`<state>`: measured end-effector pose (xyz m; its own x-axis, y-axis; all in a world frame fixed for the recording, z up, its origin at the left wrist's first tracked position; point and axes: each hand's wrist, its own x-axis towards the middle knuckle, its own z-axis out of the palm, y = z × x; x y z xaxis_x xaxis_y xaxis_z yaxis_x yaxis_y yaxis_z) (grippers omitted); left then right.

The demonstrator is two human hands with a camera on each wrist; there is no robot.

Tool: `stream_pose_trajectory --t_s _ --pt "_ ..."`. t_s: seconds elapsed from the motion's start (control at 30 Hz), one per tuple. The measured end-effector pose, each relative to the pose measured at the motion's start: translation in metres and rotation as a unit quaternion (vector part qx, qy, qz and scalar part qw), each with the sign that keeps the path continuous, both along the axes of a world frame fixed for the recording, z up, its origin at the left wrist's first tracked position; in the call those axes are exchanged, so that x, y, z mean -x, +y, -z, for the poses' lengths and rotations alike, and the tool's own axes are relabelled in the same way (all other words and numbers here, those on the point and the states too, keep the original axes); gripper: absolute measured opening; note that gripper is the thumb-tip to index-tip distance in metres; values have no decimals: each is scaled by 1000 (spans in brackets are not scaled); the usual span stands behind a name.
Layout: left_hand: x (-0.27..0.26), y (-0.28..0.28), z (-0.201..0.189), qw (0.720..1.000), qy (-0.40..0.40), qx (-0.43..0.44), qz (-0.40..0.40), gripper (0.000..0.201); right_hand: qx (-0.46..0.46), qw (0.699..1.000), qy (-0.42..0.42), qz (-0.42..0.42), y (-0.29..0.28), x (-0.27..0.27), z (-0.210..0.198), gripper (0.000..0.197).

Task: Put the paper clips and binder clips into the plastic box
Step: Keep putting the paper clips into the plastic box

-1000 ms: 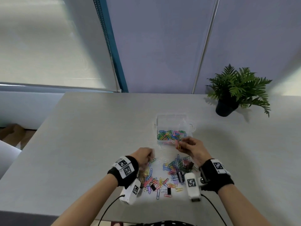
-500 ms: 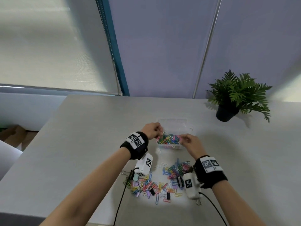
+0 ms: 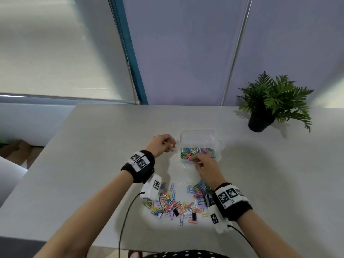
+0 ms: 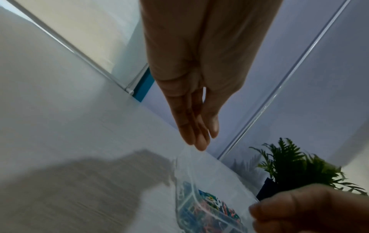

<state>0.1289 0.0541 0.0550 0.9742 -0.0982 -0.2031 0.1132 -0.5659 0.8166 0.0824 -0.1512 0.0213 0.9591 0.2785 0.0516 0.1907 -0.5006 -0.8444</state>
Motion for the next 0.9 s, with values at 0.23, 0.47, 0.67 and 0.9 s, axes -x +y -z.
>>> stream_pose_trajectory --t_s 0.23,0.47,0.67,0.9 --pt "87 50 16 975 37 -170 138 24 251 898 -75 -354 38 42 17 35" --pt "157 44 57 950 -27 -243 193 31 329 864 -104 -366 50 57 20 36" --pt "137 24 65 944 -65 -256 200 47 320 903 -67 -279 29 41 22 32" --pt "128 37 47 972 -108 -165 127 38 346 901 -110 -237 11 43 26 23"
